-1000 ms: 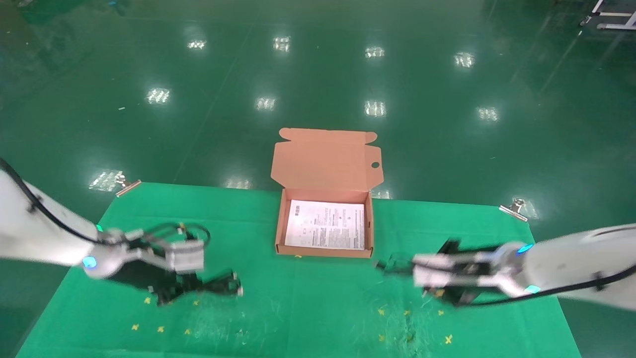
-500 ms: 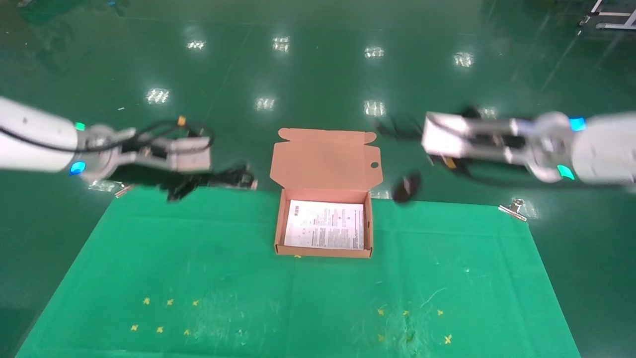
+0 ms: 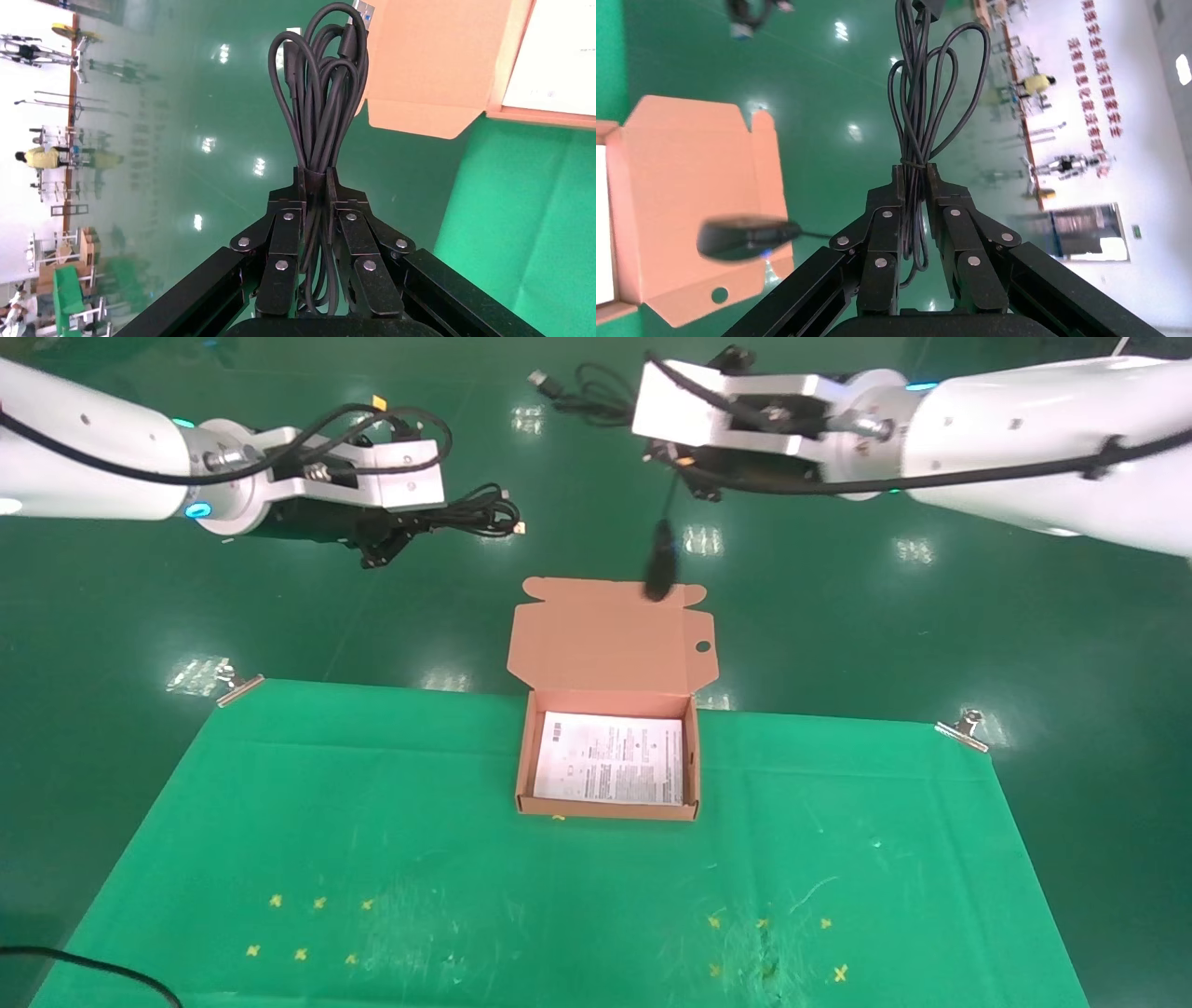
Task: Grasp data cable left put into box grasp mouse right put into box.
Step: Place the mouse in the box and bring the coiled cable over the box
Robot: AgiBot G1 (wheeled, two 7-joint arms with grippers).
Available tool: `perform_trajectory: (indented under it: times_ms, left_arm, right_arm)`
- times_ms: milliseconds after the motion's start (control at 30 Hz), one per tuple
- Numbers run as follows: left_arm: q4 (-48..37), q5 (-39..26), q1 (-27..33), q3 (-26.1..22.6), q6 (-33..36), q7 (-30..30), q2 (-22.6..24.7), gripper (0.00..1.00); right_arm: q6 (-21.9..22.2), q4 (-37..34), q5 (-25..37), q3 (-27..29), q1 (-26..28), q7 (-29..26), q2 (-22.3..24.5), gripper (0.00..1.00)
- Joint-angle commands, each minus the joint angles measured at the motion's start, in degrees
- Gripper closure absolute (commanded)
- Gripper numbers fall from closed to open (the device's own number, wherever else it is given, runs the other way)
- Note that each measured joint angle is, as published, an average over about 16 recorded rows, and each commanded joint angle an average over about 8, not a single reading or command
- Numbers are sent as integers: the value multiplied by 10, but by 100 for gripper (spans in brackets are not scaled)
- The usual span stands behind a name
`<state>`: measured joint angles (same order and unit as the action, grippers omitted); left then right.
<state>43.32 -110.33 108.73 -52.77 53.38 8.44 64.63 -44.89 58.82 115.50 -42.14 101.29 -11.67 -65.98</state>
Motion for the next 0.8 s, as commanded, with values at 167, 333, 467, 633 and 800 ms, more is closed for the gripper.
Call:
perform_trajectory:
  times_ms: [167,333,467,633,800]
  left_arm:
    - [-12,-5,12,1,-8,-2,7,100]
    - [-14,-20,10,-6,-6,2,0,100]
    - [-11,-40,7,-14,-2,14,-9,100]
    - [-2,-69,5,-26,10,41,-26,100]
    - [15,-100,3,-37,30,77,-44,100]
  right_arm:
    - [8,-30,-16,-2,8,25,-22,100]
    - [5,-39,-19,-7,-2,28,-30,100]
    - [3,-53,-18,-13,-11,32,-37,100]
    - [2,-75,-17,-22,-22,39,-50,100]
    - [2,-95,-21,-28,-35,44,-70,100]
